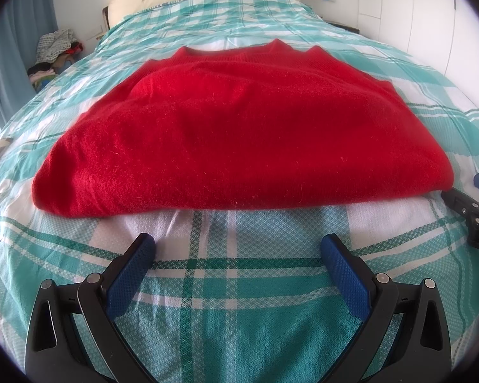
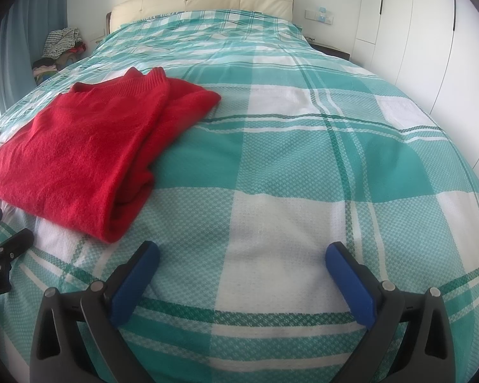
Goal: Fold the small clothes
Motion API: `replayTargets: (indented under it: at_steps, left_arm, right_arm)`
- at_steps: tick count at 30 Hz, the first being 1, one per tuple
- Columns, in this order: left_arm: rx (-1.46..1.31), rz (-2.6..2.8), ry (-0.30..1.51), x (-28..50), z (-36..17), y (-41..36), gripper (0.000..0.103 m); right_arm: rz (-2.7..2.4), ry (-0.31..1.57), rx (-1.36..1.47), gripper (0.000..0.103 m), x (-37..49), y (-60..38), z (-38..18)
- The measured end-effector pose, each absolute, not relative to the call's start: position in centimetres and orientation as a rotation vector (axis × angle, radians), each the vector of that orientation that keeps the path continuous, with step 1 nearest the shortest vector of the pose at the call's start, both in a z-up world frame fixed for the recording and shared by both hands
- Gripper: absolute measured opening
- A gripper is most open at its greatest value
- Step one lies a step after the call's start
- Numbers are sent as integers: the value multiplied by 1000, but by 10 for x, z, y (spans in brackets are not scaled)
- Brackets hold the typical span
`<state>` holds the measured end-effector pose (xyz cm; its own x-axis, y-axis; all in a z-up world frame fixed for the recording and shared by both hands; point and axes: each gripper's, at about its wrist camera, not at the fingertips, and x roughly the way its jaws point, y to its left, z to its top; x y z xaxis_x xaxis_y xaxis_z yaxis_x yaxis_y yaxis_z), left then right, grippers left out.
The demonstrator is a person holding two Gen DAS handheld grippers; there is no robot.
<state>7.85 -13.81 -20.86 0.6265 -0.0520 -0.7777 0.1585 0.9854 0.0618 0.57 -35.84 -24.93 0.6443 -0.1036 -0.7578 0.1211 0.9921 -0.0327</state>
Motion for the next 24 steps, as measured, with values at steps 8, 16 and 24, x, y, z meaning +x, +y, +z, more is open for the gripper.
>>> replayTargets:
  at_steps: [8, 16, 24]
  left_arm:
    - [130, -121, 886, 78, -209, -139, 103]
    - [131, -120, 886, 78, -209, -139, 103]
    - [154, -149, 926, 74, -202, -139, 102]
  right_arm:
    - [-130, 862, 20, 103, 5, -358, -249]
    - [-130, 862, 19, 103, 6, -357, -249]
    - [-129, 869, 19, 103, 6, -355, -249]
